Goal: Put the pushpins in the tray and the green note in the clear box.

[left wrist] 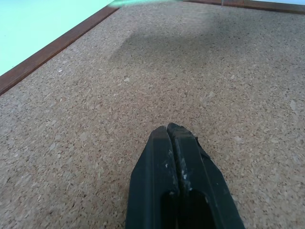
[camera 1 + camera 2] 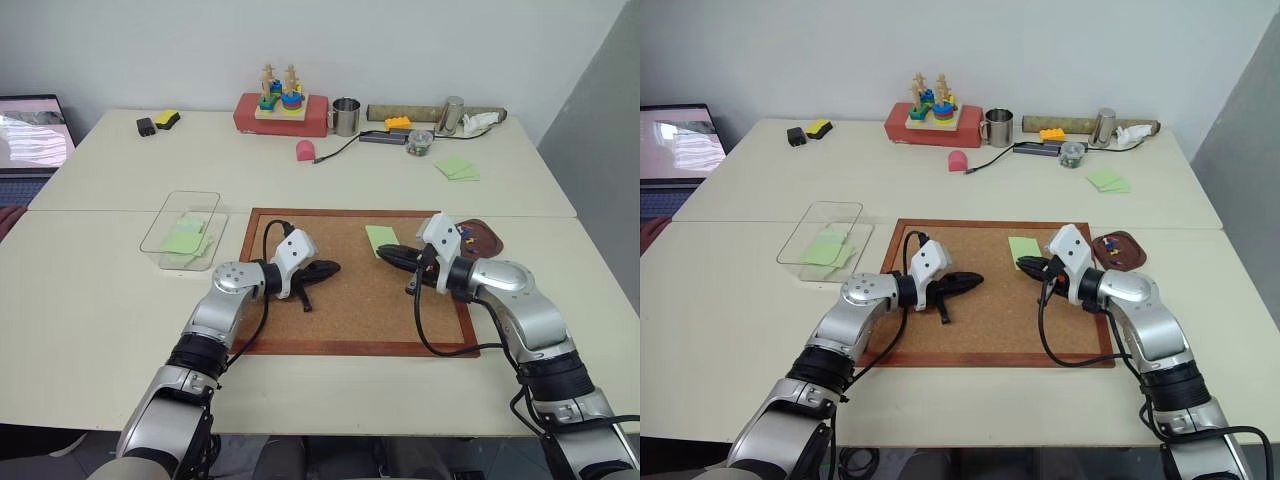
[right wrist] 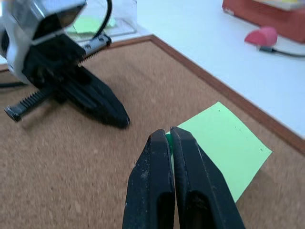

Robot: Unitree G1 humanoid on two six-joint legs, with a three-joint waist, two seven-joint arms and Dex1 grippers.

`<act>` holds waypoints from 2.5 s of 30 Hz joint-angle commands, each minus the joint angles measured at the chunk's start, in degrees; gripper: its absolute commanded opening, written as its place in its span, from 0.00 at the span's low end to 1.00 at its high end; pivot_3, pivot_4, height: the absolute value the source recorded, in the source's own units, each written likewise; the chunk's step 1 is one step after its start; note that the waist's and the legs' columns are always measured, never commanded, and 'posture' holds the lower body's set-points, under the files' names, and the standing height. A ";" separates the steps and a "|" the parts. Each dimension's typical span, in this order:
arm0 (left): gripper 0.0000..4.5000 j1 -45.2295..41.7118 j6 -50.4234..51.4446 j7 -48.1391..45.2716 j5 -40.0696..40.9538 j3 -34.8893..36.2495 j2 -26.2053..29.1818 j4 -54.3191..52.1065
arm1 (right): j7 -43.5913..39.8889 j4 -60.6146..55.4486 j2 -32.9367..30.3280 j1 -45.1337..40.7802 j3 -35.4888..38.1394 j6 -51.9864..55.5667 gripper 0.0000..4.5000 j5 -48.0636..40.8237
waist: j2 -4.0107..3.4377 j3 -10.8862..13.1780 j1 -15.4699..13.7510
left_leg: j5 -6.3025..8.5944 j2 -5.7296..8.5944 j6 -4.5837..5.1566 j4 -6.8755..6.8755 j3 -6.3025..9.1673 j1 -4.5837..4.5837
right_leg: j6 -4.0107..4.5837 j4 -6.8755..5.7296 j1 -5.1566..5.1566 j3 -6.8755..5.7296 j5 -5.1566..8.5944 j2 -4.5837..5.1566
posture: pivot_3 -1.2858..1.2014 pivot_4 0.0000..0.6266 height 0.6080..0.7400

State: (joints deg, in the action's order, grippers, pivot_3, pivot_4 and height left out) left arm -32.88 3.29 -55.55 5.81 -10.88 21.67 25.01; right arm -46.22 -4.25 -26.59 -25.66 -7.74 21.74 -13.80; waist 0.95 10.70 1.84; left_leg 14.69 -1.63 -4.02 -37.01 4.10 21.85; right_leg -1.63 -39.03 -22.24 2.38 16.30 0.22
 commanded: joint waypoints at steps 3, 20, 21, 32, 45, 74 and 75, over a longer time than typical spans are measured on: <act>0.00 0.49 0.42 0.15 -1.84 -1.45 -0.25 2.04 | -0.69 -7.06 -2.07 -1.88 2.16 1.68 0.01 -2.41 | 0.00 0.00 -0.01 | 0.00 0.00 0.00 -0.01 0.00 -0.01 | 0.00 -0.01 0.00 0.00 0.00 0.00 | 0.52 0.24 1.00; 0.35 0.13 29.06 -1.29 20.62 11.94 1.78 -18.96 | -2.01 -11.84 -4.57 -2.14 0.23 0.20 0.00 -0.15 | 0.02 0.03 0.03 | 0.00 -0.02 0.00 0.01 0.04 0.12 | 0.00 0.02 -0.09 -0.04 0.01 -0.01 | 0.52 0.24 1.00; 0.40 0.63 32.91 -0.86 23.82 13.73 1.80 -20.61 | -2.27 -12.14 -5.08 -2.13 -0.19 -0.47 0.00 0.50 | 0.02 0.03 0.05 | 0.00 -0.02 0.00 0.01 0.05 0.11 | 0.00 0.02 -0.08 -0.04 0.01 -0.01 | 0.52 0.24 1.00; 0.83 5.52 53.07 14.27 43.40 24.81 -6.65 -30.45 | -4.33 -12.83 -8.21 -3.21 -3.29 -10.10 0.00 6.75 | 0.04 0.04 -0.01 | 0.00 -0.02 -0.01 -0.01 0.08 0.10 | -0.01 0.02 -0.06 -0.06 0.01 0.04 | 0.52 0.24 1.00; 0.70 4.66 54.25 21.08 48.90 23.53 -14.71 -30.68 | -6.06 -14.85 -8.50 -4.11 -5.34 -14.53 0.00 9.31 | 0.07 0.05 -0.10 | -0.02 0.00 -0.05 -0.02 0.09 0.09 | 0.00 0.01 -0.04 -0.06 0.00 0.04 | 0.52 0.24 1.00; 0.00 5.74 48.53 20.74 43.74 19.40 -12.38 -27.90 | -4.25 -17.19 -6.87 -1.29 -4.89 -21.31 0.00 10.81 | 0.07 0.05 -0.10 | -0.02 0.01 -0.06 -0.01 0.09 0.08 | 0.00 0.03 -0.04 -0.05 0.00 0.04 | 0.52 0.24 1.00; 0.00 5.71 48.23 20.73 43.38 19.22 -12.29 -27.65 | -4.19 -17.48 -6.81 -1.18 -4.77 -21.27 0.00 10.69 | 0.07 0.05 -0.10 | -0.02 0.01 -0.06 -0.01 0.09 0.09 | 0.00 0.04 -0.04 -0.05 0.00 0.04 | 0.52 0.24 1.00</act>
State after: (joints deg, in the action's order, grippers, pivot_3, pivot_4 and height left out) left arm -26.98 53.02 -34.41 49.72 8.88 8.86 -2.16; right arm -50.98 -19.00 -33.55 -27.00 -14.10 1.67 -1.94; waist 1.02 10.75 1.74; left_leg 14.67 -1.62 -4.07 -37.01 4.19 21.94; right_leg -1.64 -38.99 -22.29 2.33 16.31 0.26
